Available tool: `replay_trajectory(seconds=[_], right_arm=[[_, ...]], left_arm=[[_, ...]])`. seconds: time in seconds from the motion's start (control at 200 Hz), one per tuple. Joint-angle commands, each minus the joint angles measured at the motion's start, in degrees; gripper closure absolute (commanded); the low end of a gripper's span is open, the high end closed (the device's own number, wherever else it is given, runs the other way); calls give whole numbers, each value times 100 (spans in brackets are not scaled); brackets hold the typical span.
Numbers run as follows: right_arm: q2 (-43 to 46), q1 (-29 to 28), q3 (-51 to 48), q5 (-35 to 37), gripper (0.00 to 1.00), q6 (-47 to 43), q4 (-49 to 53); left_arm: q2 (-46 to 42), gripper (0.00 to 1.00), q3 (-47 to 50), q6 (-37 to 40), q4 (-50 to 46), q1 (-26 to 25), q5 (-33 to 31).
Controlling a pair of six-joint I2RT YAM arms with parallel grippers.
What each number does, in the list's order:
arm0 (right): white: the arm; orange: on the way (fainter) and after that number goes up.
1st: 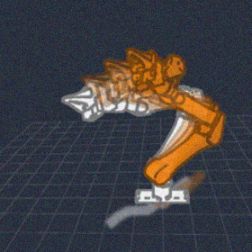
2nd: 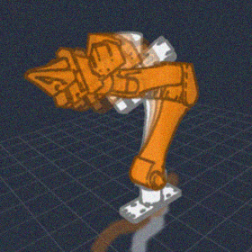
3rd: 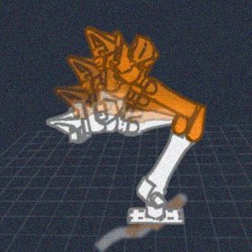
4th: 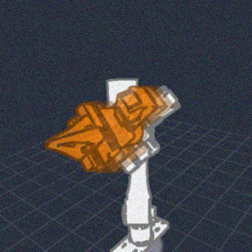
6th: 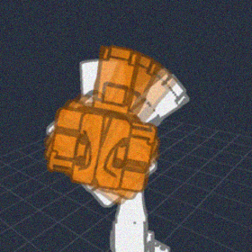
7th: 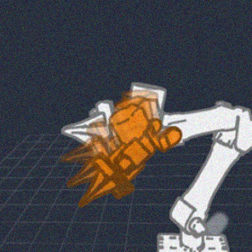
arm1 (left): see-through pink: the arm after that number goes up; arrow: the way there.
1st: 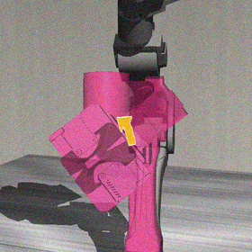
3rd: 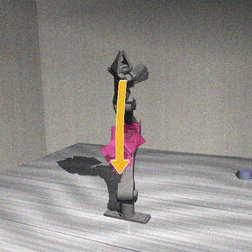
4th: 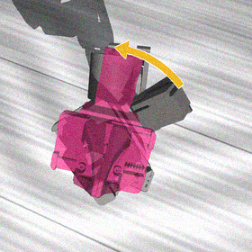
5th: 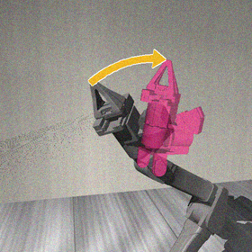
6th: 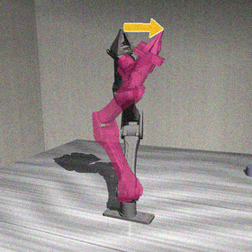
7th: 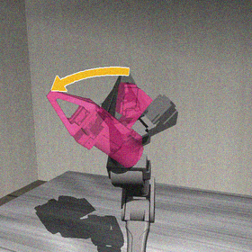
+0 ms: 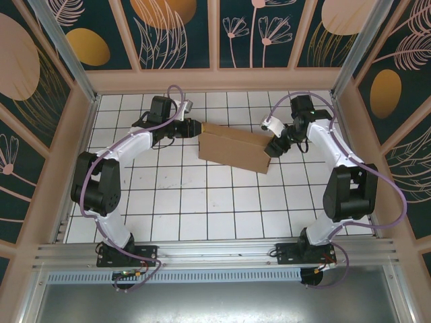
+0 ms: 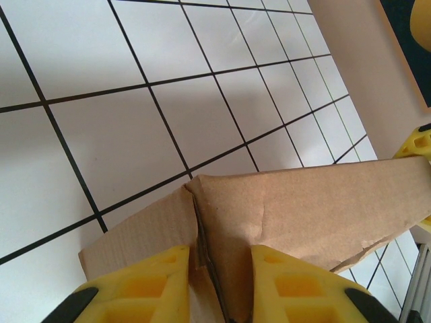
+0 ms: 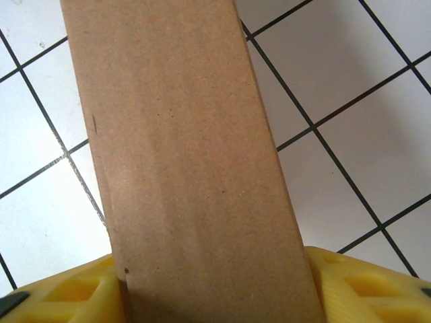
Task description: Fold the paper box
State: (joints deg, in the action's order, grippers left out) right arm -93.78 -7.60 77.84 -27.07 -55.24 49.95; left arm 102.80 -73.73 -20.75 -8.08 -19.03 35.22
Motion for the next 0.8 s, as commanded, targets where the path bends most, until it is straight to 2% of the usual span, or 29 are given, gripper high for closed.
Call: replay_trajectory(seconds=[0.0,0.18,0.205,0.22,0.23,0.275,0.315,0.425,0.495,0.531,0.646,0.796], right_arm=[[25,38,121,-25,52,84,-38],[81,-5,169,-189,50,43,-43],[97,-17,180,-200,46,61,-47],[101,-33,187,-202,36,62,-62],[109,-38,194,-202,32,65,-66],[127,-81,173,-210,30,83,-103],[117,-99,181,-240,33,78,-87],[73,-98,144,-157,69,110,-79],[44,-103,147,-77,72,131,-60],[55,-109,155,-55,67,137,-69],[127,-149,161,-131,33,147,-136],[314,-175,149,-233,8,209,-295]], left_arm=[[460,77,342,245,-1137,14,-748],[425,76,342,229,-1082,22,-710],[424,76,336,224,-1082,20,-703],[429,76,329,220,-1082,22,-695],[432,76,332,216,-1082,22,-695],[429,76,333,214,-1074,22,-688],[432,76,333,209,-1067,21,-679],[419,76,333,197,-1055,17,-649],[416,76,342,204,-1052,22,-650],[408,75,349,205,-1048,15,-651],[393,75,351,210,-1038,21,-652],[406,75,358,200,-1025,17,-652]])
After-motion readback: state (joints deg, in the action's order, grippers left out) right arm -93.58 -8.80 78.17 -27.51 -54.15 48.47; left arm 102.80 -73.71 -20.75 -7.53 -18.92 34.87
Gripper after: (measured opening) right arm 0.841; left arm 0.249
